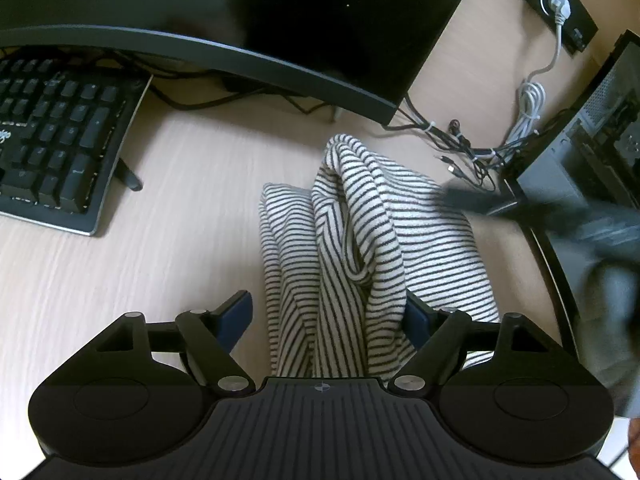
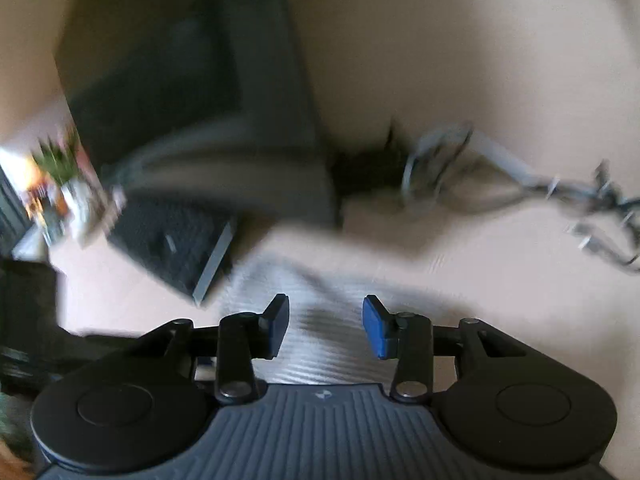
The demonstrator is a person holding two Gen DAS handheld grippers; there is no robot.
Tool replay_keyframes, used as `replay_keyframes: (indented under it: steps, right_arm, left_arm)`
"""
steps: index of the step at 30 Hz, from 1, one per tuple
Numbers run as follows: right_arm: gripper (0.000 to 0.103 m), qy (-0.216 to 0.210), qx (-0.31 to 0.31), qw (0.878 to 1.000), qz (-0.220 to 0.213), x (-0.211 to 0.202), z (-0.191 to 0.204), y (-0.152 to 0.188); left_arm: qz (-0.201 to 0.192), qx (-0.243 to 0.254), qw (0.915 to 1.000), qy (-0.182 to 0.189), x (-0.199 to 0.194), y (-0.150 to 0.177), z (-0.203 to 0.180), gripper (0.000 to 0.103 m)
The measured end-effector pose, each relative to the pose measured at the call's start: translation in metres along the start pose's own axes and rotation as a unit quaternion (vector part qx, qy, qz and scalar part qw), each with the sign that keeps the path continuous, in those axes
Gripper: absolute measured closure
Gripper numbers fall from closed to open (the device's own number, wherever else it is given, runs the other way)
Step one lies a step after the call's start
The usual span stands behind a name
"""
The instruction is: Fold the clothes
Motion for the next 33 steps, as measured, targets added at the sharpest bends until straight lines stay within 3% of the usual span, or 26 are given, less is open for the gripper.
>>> replay_keyframes:
  steps: [4,7,10,13,16,20,26,33]
  right_arm:
    - [0.063,0.021,-0.001,0.999,0.026,0.033,-0.001,-0.004]
    - [0.061,0.014,-0.016,1.000,0.020,0.025,0.001,-0.005]
    - [0.043,0.010,-0.001,1.000,-0.012,0.001,-0.006,0.001]
    - [0.040,0.016,0.022,0.999,-0.036,-0.026,-0.017,0.019]
    - [0.031,0.022,0.046,0.998,-0.033,-0.036,-0.029,0.043]
    - [0.025,-0.004,0.092,0.995,-0.021,-0.031,-0.043,0.059]
    - [0.017,-0.008,0.077,0.997,-0.003,-0.018,-0.043,0.061]
    - [0.013,-0.068,0.107,0.991,0.034,0.008,-0.049,0.063]
  left_arm:
    - [-0.002,-0.010,0.9999,-0.002,-0.001,0.001,0.005,0.019]
    - [-0.001,-0.009,1.0000,-0.002,-0.002,0.002,0.005,0.017]
    - [-0.005,-0.015,0.9998,0.013,-0.010,0.002,0.005,0.018]
    - [-0.016,-0.021,0.9991,0.033,-0.022,-0.002,0.004,0.022]
    - [-0.029,-0.013,0.9990,0.030,-0.030,-0.011,0.000,0.022]
    - [-0.007,-0.011,0.9997,0.020,-0.011,-0.015,-0.004,0.020]
    - [0.019,-0.049,0.9977,0.042,0.009,-0.007,0.002,0.016]
    - [0.025,-0.074,0.9954,0.055,0.010,0.007,0.004,0.017]
Point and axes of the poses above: each gripper's, at about its wrist camera, not at the fingertips, and x roughly the way its jaws point, z to its left, y to its underside, the point moved 2 cm from there along x, roughly the way its jaws point, and after that the axes turned 7 degrees about z, right-handed, at the moved point
